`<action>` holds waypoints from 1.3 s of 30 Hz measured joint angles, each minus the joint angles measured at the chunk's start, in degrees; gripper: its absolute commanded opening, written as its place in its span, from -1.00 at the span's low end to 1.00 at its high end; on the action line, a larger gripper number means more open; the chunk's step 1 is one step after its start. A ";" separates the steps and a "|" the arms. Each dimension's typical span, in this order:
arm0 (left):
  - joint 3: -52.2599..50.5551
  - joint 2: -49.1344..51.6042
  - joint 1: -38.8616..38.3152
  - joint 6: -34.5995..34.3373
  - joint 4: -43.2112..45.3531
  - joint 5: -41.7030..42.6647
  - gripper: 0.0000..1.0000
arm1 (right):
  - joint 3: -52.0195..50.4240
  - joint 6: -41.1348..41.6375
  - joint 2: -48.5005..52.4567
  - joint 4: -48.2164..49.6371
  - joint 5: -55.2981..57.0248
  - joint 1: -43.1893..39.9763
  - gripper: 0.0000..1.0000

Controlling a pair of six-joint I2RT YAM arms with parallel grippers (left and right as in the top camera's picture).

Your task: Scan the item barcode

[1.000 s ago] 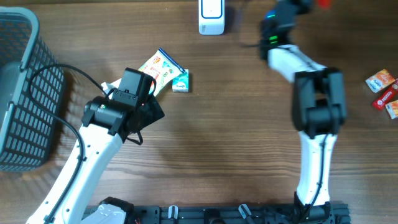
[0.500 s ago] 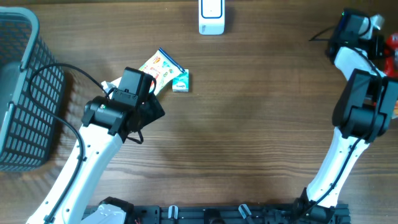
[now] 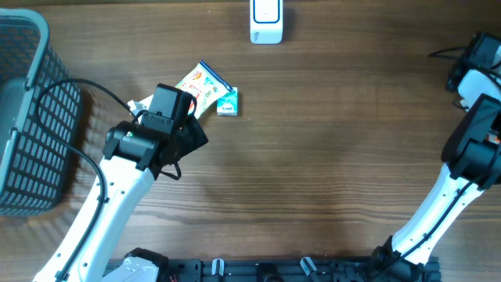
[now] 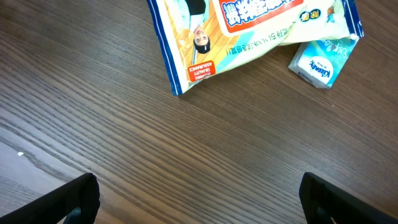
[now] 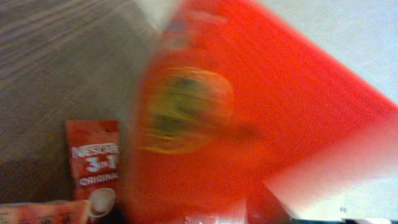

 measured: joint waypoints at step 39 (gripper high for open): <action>0.00 0.00 8.79 -0.17 1.88 -7.63 1.00 | 5.77 21.94 -26.58 -33.73 -109.70 21.11 0.92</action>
